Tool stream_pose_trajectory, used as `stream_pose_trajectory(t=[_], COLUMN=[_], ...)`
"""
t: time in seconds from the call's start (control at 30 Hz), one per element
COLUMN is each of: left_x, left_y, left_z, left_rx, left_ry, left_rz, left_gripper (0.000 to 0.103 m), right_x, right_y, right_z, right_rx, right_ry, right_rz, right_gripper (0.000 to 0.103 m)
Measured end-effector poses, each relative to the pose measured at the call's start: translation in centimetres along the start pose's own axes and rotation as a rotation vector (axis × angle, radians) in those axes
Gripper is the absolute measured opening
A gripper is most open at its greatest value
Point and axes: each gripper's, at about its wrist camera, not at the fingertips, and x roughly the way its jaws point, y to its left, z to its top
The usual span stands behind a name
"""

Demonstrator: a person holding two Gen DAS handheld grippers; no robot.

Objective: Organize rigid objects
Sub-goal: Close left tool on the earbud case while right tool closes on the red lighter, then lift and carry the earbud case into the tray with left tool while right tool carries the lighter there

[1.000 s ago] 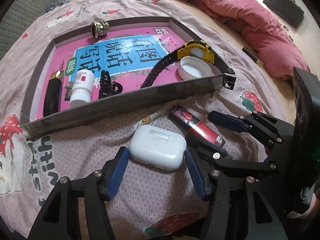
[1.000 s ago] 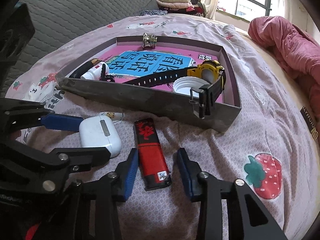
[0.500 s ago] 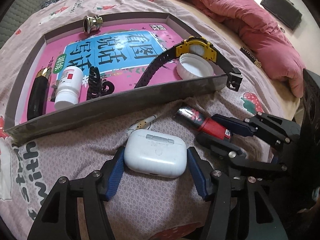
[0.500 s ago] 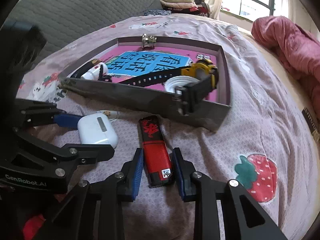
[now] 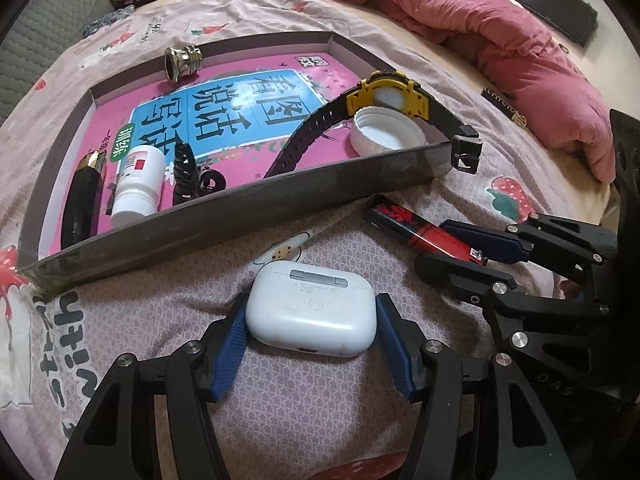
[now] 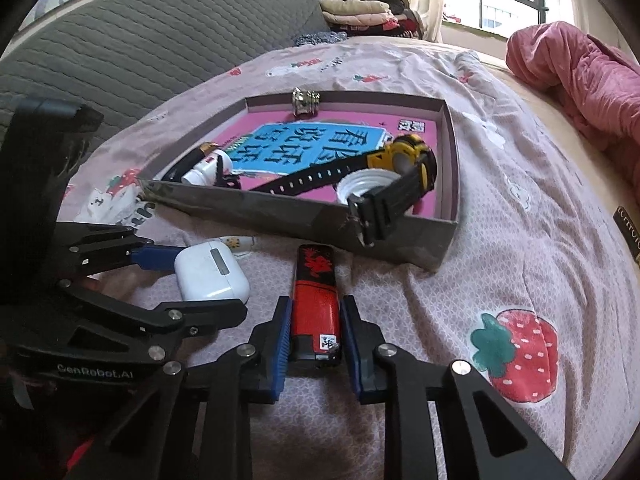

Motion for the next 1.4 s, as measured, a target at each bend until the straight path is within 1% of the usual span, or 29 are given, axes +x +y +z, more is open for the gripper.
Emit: stream_pose_trajectory(t=[0.17, 0.37, 0.47, 0.57, 0.7, 0.87, 1.13, 1.4], left_x=[-0.9, -2.2, -3.4, -4.8, -6.2, -7.3, -8.0, -8.2], left_y=[1.2, 2.1, 2.5, 3.0, 3.8, 5.0, 5.8, 6.9], left_z=[-0.4, -0.5, -0.5, -0.1, 0.3, 0.8, 1.6, 1.9], left_rx=[-0.026, -0.056, -0.063, -0.081, -0.103, -0.14, -0.164, -0.197], left_ry=[-0.004, -0.019, -0.045, -0.079, -0.119, -0.156, -0.197, -0.227], left_rz=[-0.003, 0.002, 0.0, 0.001, 0.009, 0.018, 0.037, 0.059], left_gripper=[0.062, 0.062, 0.062, 0.062, 0.062, 0.062, 0.062, 0.062], right_x=[-0.1, -1.7, -2.5, -3.2, -3.7, -3.5, -3.5, -2.9], right_y=[0.2, 1.1, 1.5, 1.6, 2.1, 2.3, 1.4, 1.1], right_z=[0.1, 0.4, 0.8, 1.4, 2.0, 2.7, 4.2, 5.2], right_rx=[0.001, -0.014, -0.009, 0.024, 0.022, 0.031, 0.073, 0.082], right_ry=[-0.007, -0.066, -0.099, -0.128, -0.156, -0.163, -0.204, -0.226], right_rz=[0.021, 0.072, 0.088, 0.116, 0.1, 0.081, 0.044, 0.022], right_gripper=[0.024, 0.024, 0.024, 0.024, 0.024, 0.024, 0.024, 0.024])
